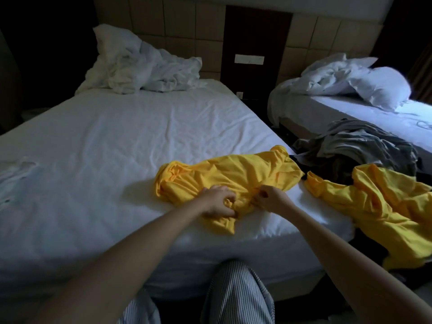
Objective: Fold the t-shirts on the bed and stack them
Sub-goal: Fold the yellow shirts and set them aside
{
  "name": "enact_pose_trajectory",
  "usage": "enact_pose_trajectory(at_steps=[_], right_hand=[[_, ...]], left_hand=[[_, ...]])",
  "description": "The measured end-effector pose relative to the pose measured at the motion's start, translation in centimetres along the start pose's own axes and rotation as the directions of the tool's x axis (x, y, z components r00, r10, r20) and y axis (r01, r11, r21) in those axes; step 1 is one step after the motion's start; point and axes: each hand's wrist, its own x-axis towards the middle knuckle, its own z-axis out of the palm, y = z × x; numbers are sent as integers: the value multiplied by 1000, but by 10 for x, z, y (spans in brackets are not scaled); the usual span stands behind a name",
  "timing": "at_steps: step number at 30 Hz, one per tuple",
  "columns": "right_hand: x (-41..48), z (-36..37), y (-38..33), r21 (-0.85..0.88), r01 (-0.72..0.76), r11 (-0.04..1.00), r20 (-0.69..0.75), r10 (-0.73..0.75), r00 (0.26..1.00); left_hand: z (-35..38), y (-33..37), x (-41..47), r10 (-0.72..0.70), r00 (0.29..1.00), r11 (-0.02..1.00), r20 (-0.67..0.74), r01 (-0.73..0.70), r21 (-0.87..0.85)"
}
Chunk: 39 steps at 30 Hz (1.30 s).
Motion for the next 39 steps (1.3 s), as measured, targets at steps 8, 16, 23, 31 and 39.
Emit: enact_pose_trajectory(at_steps=[8,16,23,31,39], right_hand=[[-44,-27,18,285,-164,944,563,-27,826],[-31,-51,52,232,-198,952,315,119,942],[-18,-43,69,511,-158,845,-49,212,976],[24,1,3,24,81,996,-144,-77,987],[44,18,-96,-137,326,936,-275,-352,895]], left_hand=[[-25,43,55,25,993,853,-116,-82,-516],[22,117,120,-44,997,989,-59,36,-142],[-11,88,94,-30,995,718,-98,-46,-694],[-63,-42,-4,-215,974,488,66,166,-857],[-77,-97,-63,-232,958,970,-170,241,34]])
